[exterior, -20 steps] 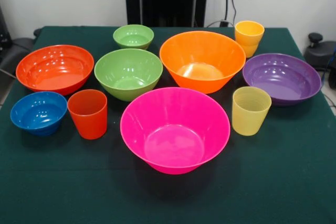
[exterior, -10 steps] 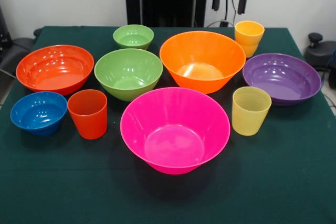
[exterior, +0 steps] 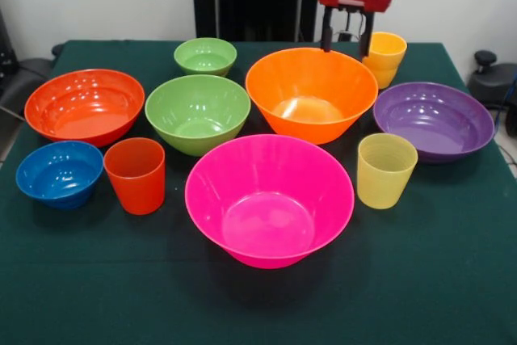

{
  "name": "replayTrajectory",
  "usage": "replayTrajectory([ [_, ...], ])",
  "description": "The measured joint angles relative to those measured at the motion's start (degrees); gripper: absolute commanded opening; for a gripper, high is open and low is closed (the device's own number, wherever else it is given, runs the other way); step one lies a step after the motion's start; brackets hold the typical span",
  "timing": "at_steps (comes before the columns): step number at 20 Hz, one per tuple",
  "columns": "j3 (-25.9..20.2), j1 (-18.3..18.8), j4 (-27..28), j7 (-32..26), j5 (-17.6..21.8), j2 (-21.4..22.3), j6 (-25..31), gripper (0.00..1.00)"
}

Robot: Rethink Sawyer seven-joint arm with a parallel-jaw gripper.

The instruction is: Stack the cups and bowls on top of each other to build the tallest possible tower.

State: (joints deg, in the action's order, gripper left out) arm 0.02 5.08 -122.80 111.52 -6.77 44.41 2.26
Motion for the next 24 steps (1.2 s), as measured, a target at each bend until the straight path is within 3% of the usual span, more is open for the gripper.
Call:
replayTrajectory([
  [15,-0.4,-1.37,0.16,0.0,-0.02,-5.22,-0.01,1.0],
  [20,-0.44,-0.84,0.15,0.0,-0.02,-3.72,0.19,1.0],
  [24,-0.4,-0.95,0.13,0.0,-0.36,0.77,2.6,1.0],
])
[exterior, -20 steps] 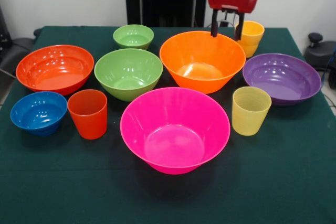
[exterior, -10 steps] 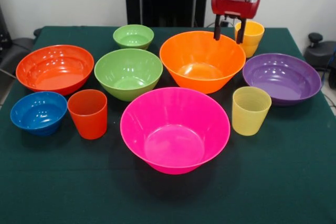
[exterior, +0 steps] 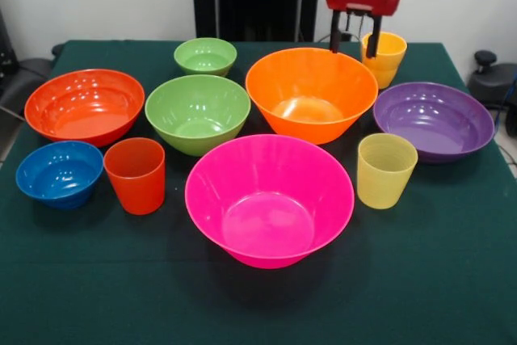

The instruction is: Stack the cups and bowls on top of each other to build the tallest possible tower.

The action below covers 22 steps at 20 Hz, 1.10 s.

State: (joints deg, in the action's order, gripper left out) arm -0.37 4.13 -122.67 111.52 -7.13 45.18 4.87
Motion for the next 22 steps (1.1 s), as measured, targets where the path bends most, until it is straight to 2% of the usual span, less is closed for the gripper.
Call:
replayTrajectory([
  [1,0.08,-0.4,-0.02,0.01,-0.73,2.67,1.86,1.0],
  [7,0.18,-1.51,0.07,0.03,-3.01,7.26,4.03,1.0],
  [11,2.1,-4.35,1.36,0.35,-4.43,6.57,4.03,1.0],
  [17,6.32,-12.65,6.23,3.88,-8.67,3.98,5.05,1.0],
  [22,7.99,-15.74,10.51,7.13,-11.48,1.42,6.74,1.0],
])
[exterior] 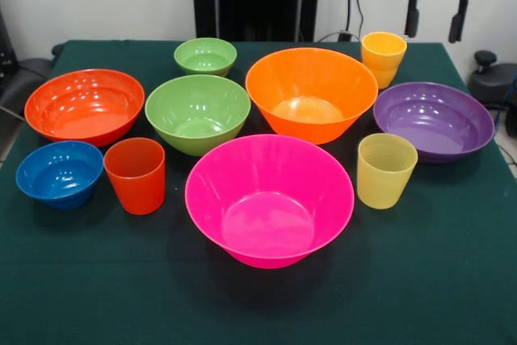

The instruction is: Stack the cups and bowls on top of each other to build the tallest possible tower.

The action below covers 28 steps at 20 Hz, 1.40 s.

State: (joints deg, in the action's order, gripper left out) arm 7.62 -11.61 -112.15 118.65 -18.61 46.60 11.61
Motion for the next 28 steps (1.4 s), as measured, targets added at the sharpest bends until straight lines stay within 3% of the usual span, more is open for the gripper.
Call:
replayTrajectory([
  [5,2.13,-2.23,3.83,2.06,-1.66,-2.55,1.31,1.0],
  [11,7.3,-6.56,11.9,4.52,-2.79,-9.31,1.79,1.0],
  [28,9.14,-6.98,24.61,4.66,-4.71,-19.13,2.61,1.0],
])
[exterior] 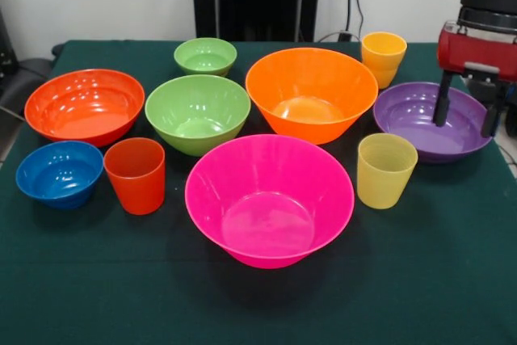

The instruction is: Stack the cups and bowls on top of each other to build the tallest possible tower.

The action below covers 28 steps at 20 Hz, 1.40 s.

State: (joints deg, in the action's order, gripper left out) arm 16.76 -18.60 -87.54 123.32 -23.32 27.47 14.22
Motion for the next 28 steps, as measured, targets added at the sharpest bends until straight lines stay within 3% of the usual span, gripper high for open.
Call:
replayTrajectory([
  [8,1.51,-2.08,5.04,0.09,-1.48,-3.67,4.45,1.0],
  [17,3.35,-5.41,6.97,1.38,-2.78,-6.18,5.96,1.0],
  [28,9.55,-11.13,10.35,6.95,-3.55,-11.0,14.3,1.0],
])
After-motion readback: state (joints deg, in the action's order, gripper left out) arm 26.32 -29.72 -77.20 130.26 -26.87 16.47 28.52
